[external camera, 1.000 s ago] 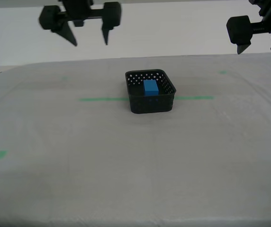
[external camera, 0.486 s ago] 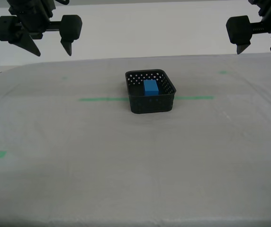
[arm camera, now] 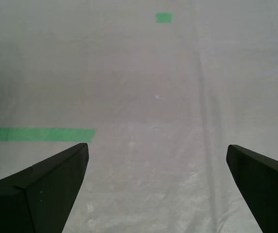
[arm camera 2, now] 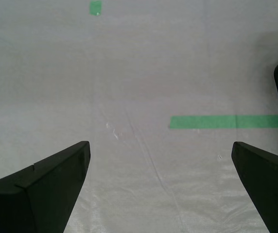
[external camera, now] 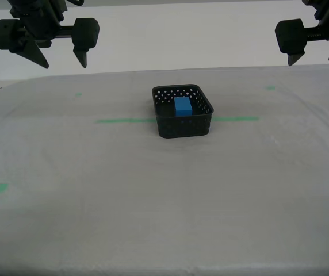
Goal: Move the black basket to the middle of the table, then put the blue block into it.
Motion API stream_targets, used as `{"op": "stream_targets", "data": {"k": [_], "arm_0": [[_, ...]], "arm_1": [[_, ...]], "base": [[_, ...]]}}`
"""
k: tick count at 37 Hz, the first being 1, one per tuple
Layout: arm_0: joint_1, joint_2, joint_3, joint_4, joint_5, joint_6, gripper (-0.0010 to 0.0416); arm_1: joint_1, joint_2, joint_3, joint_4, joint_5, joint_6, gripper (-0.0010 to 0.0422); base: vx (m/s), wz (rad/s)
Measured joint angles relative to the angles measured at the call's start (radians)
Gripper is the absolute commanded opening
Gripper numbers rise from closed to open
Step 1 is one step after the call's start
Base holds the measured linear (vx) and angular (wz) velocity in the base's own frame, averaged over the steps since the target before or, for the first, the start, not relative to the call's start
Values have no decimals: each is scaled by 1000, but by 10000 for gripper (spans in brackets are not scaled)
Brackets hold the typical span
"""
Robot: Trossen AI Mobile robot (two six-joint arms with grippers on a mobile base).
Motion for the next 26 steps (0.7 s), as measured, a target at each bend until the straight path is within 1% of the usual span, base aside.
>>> {"op": "stream_targets", "data": {"k": [26], "arm_0": [[0, 0, 0, 0, 0, 0, 399]], "arm_1": [[0, 0, 0, 6, 0, 0, 400]], "base": [[0, 0]]}}
